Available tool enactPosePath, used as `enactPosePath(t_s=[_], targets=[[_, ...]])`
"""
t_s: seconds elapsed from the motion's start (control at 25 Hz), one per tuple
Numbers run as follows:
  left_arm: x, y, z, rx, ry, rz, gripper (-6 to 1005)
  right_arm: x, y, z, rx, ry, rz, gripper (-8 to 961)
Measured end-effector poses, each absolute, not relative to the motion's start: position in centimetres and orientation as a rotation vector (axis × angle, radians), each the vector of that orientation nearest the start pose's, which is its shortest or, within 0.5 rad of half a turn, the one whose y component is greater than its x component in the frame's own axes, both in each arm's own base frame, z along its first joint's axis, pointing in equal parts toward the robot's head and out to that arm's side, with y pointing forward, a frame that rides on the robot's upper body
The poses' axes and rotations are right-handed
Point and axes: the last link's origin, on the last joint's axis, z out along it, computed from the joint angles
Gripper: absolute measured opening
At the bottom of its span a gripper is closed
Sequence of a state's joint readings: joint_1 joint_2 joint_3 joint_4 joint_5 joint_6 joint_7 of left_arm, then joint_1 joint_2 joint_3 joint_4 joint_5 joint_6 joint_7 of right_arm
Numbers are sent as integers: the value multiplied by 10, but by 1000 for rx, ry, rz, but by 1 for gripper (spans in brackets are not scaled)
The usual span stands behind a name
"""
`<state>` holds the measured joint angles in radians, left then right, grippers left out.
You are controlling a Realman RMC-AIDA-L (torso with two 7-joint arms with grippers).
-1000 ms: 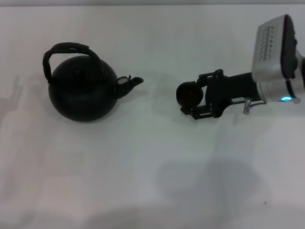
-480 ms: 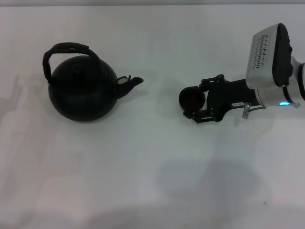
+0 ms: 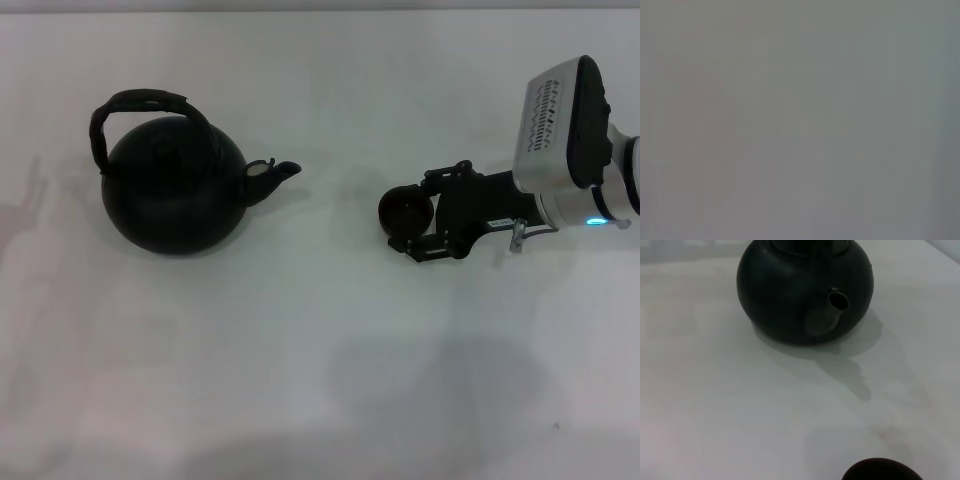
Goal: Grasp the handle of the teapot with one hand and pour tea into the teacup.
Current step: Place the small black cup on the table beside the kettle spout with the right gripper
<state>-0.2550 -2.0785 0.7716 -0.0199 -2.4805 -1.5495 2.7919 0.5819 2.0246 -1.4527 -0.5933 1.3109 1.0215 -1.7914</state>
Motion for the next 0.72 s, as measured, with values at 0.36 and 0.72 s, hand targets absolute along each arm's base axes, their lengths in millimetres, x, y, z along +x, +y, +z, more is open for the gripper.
enactPosePath(t_s=[0.36, 0.72], targets=[[-372, 242, 27, -1426, -536, -832, 741, 266, 350, -74, -2874, 280, 15, 707], [-371, 243, 30, -1424, -523, -832, 742, 268, 350, -73, -2873, 279, 5, 708]])
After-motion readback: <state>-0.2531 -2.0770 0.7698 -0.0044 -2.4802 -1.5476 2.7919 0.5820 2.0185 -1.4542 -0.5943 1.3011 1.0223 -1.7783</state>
